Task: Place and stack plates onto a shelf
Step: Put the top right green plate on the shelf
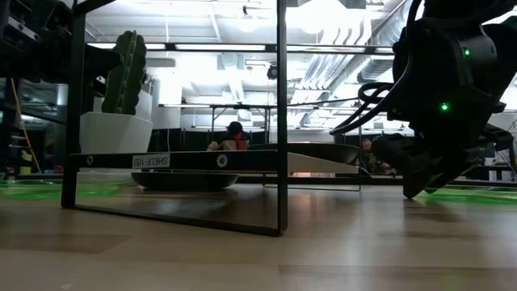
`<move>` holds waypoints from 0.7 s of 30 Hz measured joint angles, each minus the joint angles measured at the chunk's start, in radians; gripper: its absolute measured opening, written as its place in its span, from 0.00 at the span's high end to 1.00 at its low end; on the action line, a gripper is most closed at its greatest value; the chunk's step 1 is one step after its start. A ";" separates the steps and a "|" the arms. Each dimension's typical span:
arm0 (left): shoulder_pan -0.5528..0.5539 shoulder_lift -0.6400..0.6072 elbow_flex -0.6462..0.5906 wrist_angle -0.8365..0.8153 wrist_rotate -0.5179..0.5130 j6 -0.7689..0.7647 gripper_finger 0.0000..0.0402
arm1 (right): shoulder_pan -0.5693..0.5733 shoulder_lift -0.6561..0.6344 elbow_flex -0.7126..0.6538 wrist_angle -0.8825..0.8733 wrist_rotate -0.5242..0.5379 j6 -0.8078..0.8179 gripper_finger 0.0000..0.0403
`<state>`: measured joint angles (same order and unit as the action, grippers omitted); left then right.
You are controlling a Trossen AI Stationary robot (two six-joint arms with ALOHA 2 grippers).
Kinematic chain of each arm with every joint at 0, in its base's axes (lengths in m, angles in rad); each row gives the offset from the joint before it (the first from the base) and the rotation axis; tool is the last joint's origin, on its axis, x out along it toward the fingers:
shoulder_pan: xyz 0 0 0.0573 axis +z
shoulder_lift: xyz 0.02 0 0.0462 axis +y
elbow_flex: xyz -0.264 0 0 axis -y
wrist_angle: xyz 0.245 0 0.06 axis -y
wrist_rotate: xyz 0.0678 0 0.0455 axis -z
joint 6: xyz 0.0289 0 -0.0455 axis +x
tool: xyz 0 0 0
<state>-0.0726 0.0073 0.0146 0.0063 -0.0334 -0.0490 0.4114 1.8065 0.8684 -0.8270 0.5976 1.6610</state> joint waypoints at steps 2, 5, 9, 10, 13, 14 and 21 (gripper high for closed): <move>0.000 0.000 0.000 0.000 0.000 0.000 1.00 | 0.000 0.007 0.001 0.001 0.003 0.002 0.60; 0.000 0.000 0.000 0.000 0.000 0.000 1.00 | 0.002 0.023 0.003 0.004 0.015 0.003 0.65; 0.000 0.000 0.000 0.000 0.000 0.000 1.00 | 0.002 0.030 0.003 0.008 0.020 0.006 0.75; 0.000 0.000 0.000 0.000 0.000 0.000 1.00 | 0.002 0.031 0.004 0.010 0.022 0.003 0.78; 0.000 0.000 0.000 0.000 0.000 0.000 1.00 | 0.002 0.031 0.003 0.002 0.023 -0.002 0.88; 0.000 0.000 0.000 0.000 0.000 0.000 1.00 | 0.002 0.031 0.003 -0.006 0.024 -0.002 0.92; 0.000 0.000 0.000 0.000 0.000 0.000 1.00 | 0.014 0.031 0.002 -0.029 0.032 -0.005 0.99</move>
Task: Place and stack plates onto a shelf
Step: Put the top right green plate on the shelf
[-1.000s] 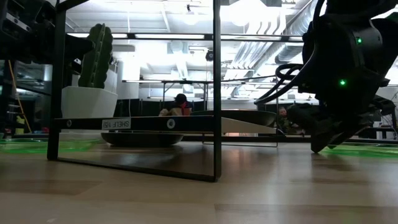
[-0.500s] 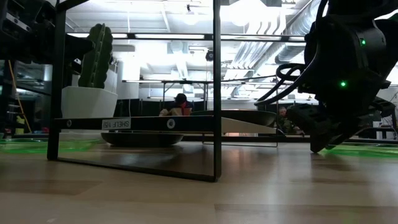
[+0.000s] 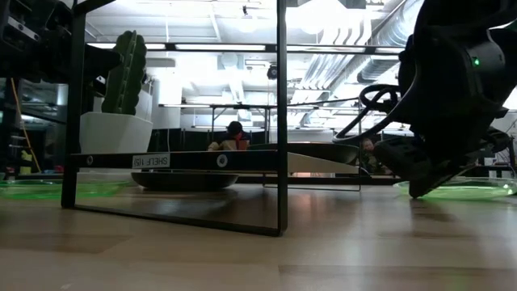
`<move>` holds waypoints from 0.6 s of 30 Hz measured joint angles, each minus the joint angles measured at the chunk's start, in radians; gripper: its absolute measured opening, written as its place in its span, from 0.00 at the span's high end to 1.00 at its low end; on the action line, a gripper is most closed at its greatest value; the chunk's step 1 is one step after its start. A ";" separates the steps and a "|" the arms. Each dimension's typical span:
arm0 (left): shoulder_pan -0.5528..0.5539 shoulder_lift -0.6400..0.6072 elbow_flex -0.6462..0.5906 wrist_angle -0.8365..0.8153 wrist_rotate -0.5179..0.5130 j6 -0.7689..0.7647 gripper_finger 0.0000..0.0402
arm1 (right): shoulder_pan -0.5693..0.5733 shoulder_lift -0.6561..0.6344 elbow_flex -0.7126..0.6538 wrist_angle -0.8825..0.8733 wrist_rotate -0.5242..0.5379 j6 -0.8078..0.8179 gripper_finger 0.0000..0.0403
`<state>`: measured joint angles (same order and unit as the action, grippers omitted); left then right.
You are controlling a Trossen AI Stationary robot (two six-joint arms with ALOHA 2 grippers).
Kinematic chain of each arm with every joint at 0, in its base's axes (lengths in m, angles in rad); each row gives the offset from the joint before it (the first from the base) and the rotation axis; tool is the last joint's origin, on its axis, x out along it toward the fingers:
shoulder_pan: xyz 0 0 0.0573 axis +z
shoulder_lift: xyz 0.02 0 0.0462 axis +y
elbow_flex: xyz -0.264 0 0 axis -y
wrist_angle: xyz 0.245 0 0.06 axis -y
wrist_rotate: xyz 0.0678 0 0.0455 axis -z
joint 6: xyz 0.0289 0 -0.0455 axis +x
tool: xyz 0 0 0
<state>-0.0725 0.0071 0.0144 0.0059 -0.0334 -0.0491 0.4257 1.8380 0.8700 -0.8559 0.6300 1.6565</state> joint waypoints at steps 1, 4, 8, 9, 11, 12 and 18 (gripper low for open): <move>0.000 0.000 0.000 0.000 0.000 0.000 1.00 | 0.005 -0.004 0.001 -0.004 -0.002 -0.001 0.99; 0.000 0.000 0.000 0.000 0.000 0.000 1.00 | 0.022 -0.013 0.034 -0.067 -0.028 -0.007 1.00; 0.000 0.000 0.000 0.000 0.000 0.000 1.00 | 0.050 -0.032 0.115 -0.196 0.003 -0.020 1.00; 0.000 0.000 0.000 0.000 0.000 0.000 1.00 | 0.058 -0.035 0.134 -0.234 0.009 -0.026 1.00; 0.000 0.000 0.000 0.000 0.000 0.000 1.00 | 0.074 -0.048 0.173 -0.283 0.025 -0.040 1.00; 0.000 0.000 0.000 0.000 0.000 0.000 1.00 | 0.082 -0.057 0.189 -0.303 0.028 -0.042 1.00; 0.000 0.000 0.000 0.000 0.000 0.000 1.00 | 0.130 -0.135 0.229 -0.364 0.052 -0.075 1.00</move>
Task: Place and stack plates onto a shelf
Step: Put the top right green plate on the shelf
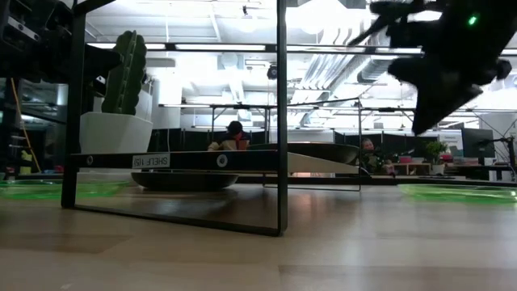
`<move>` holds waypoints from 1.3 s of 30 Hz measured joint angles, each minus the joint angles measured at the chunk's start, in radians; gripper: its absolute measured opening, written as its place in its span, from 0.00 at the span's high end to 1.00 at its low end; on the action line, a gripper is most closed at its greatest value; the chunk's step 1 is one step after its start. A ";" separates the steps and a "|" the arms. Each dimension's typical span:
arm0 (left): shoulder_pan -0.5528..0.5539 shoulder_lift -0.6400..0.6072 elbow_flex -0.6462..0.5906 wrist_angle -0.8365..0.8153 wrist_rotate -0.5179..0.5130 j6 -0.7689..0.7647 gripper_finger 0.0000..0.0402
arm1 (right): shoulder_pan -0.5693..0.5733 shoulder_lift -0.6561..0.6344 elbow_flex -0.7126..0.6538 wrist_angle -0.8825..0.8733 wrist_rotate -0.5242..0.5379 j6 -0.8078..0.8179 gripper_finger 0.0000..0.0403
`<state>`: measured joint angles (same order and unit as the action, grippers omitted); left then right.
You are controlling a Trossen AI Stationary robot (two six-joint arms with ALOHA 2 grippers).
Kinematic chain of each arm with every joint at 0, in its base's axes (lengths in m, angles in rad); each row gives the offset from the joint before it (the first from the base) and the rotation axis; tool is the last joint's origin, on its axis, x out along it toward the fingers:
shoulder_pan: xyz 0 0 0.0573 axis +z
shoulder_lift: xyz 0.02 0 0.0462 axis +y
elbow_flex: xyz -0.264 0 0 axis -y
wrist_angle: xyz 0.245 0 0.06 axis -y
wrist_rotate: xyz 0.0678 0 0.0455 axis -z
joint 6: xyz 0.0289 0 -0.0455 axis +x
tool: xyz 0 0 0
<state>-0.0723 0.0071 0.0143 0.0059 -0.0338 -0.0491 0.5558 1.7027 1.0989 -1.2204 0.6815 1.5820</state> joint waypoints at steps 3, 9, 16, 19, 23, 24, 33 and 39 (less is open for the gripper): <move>0.000 0.000 0.000 0.000 0.000 0.000 1.00 | 0.015 -0.038 -0.020 0.002 -0.037 -0.013 1.00; 0.000 0.000 0.000 0.000 0.000 0.000 1.00 | 0.044 -0.085 -0.124 0.007 -0.062 0.031 1.00; 0.000 0.000 0.000 0.000 0.000 0.000 1.00 | 0.006 -0.312 -0.412 0.147 -0.089 0.123 1.00; 0.000 0.000 0.000 0.000 0.000 0.000 1.00 | -0.038 -0.458 -0.514 0.217 -0.083 0.124 0.97; 0.000 0.000 0.000 0.000 0.000 0.000 1.00 | -0.136 -0.606 -0.623 0.304 -0.163 0.089 0.90; 0.000 0.000 0.000 0.000 0.000 0.000 1.00 | -0.162 -0.632 -0.644 0.342 -0.172 0.061 0.89; 0.000 0.000 0.000 0.000 0.000 0.000 1.00 | -0.384 -0.614 -0.689 0.542 -0.204 -0.238 0.99; 0.000 0.000 0.000 0.001 0.000 0.000 1.00 | -0.445 -0.508 -0.689 0.697 -0.335 -0.392 1.00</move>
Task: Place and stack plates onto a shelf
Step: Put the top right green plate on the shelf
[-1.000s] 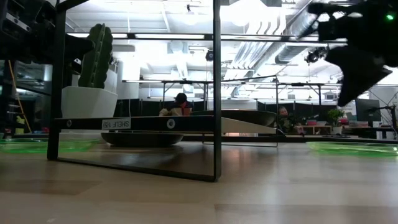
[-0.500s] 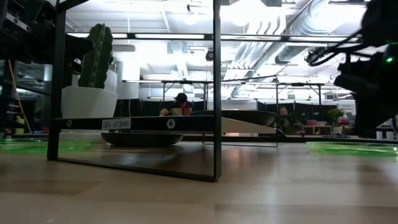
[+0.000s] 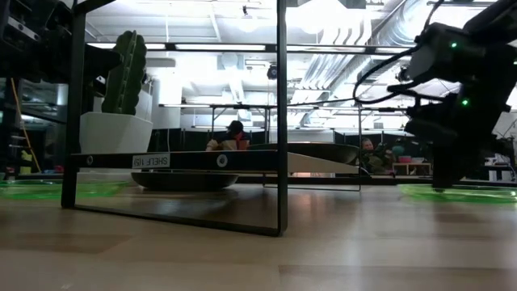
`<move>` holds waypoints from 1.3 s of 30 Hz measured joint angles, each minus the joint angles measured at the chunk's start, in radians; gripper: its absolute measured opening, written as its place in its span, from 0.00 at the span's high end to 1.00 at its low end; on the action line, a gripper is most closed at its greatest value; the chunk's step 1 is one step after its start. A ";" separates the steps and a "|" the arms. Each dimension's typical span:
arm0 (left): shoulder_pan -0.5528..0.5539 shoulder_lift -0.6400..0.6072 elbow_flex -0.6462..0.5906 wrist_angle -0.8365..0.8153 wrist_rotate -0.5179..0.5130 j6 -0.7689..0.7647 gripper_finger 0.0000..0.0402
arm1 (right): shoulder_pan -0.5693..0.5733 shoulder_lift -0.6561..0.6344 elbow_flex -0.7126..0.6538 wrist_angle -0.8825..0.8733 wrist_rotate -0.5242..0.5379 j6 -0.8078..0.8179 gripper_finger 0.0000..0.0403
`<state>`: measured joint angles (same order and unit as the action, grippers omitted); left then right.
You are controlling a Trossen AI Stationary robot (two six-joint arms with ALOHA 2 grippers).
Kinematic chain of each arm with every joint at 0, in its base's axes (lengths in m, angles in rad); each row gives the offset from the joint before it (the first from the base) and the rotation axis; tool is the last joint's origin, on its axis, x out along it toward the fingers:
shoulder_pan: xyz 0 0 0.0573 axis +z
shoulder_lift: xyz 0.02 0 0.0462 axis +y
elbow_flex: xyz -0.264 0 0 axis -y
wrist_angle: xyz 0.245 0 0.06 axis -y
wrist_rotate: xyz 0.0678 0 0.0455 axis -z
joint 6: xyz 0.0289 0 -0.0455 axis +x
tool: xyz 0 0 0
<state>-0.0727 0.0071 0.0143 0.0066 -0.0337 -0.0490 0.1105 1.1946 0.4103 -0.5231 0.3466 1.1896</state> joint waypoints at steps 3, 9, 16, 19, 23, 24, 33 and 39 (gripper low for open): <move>0.000 0.000 0.000 0.000 0.000 0.000 1.00 | 0.001 0.051 0.004 0.107 -0.036 -0.040 1.00; 0.000 0.000 0.000 -0.001 0.000 0.000 1.00 | 0.041 0.134 0.007 0.366 -0.118 -0.110 1.00; 0.000 0.000 0.000 -0.001 0.000 0.000 1.00 | 0.131 0.108 0.108 0.111 -0.074 -0.068 1.00; 0.000 0.000 0.000 -0.001 0.000 0.000 1.00 | 0.173 0.075 0.136 0.013 -0.042 -0.020 1.00; 0.000 0.000 0.000 -0.001 0.000 0.000 1.00 | 0.214 0.050 0.129 -0.046 -0.012 0.048 1.00; 0.000 0.000 0.000 -0.001 0.000 0.000 1.00 | 0.220 0.048 0.121 -0.076 0.000 0.074 1.00; 0.000 0.000 0.000 -0.001 0.000 0.000 1.00 | 0.252 0.006 0.096 -0.153 0.137 0.208 0.86; 0.000 0.000 0.000 -0.001 0.000 0.000 1.00 | 0.257 -0.053 0.096 -0.257 0.177 0.303 0.64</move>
<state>-0.0723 0.0072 0.0145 0.0061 -0.0337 -0.0492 0.3676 1.1418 0.5060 -0.7802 0.5240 1.4922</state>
